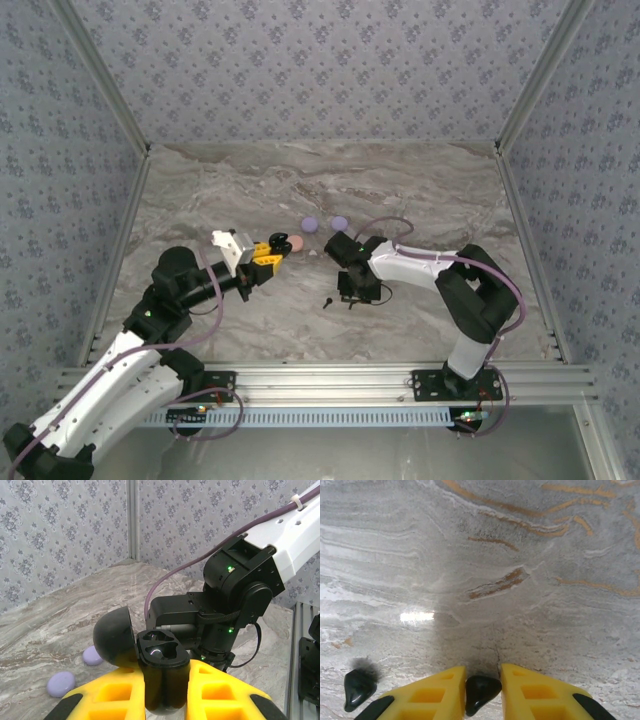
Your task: Insert the wireless bluetooth earbuds into the charging case
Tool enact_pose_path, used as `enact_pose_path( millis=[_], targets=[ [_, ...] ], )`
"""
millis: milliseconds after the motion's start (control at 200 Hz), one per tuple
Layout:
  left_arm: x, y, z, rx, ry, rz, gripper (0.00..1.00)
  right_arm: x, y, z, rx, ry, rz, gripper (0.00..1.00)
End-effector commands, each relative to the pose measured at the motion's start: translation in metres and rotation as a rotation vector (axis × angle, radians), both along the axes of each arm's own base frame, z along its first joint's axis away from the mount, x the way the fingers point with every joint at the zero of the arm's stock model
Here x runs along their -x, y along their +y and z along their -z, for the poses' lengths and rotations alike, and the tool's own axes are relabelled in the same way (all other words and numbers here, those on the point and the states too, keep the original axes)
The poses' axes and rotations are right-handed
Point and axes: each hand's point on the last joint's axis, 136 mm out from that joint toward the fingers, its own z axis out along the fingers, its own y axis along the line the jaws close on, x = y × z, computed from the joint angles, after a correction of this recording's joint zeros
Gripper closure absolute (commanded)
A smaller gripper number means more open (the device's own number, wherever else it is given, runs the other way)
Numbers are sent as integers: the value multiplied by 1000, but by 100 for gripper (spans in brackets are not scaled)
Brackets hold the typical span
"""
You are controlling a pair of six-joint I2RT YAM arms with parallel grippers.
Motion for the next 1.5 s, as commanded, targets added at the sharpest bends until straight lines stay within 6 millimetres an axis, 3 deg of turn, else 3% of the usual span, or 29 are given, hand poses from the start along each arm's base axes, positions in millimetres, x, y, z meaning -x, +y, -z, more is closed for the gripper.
enact_pose_path(
  millis=[0,155,385,390,555,735,964,1494],
  targets=[
    [3,-2,-7,20,-25,17,100,-9,16,-20,-50,-69,-49,74],
    [0,-5,-2,28,-1,19,100,-20,3,-63,-34,-183,-40,74],
    [-9,-14,2,71,22,33,100,-29,-6,-158,-136,-408,-65,74],
    [-9,-15,2,71,22,34,100,-32,-3,-170,-158,-434,-64,74],
    [-16,-26,-4,105,24,68,100,-37,6,-250,-288,-618,-106,74],
    [-20,-41,-11,117,29,108,100,-36,27,-306,-370,-753,-194,75],
    [-17,-59,-11,103,32,151,100,-36,46,-321,-417,-796,-230,75],
    [-16,-68,-9,95,38,165,100,-26,62,-287,-398,-695,-263,74]
  ],
)
